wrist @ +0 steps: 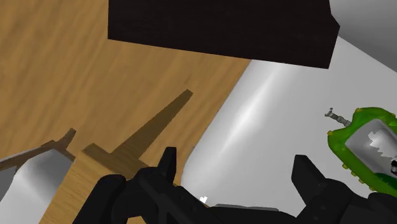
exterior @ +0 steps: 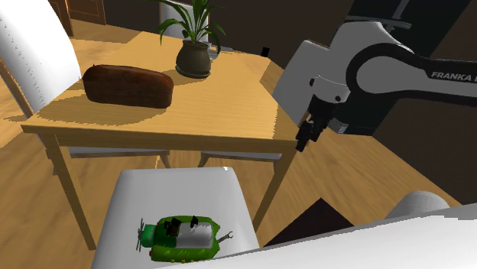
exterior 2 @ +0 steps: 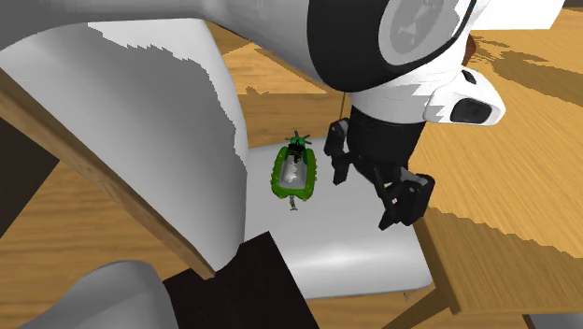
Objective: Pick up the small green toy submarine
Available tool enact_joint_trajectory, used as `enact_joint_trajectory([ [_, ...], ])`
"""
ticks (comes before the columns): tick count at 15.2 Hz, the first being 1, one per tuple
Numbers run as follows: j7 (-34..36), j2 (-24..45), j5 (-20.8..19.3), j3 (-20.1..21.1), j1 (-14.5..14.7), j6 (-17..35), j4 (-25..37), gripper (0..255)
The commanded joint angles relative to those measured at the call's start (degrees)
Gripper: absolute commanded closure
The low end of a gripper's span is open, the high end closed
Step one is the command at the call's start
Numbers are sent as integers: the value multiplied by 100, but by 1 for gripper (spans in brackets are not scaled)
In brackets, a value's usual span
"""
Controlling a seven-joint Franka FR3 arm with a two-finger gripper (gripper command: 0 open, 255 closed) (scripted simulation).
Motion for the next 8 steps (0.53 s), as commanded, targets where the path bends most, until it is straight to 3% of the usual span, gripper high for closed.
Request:
enact_joint_trajectory([
  [1,215,206,151,205,110,243,-65,0],
  [8,841,1169,502,837,412,1102,-49,0],
])
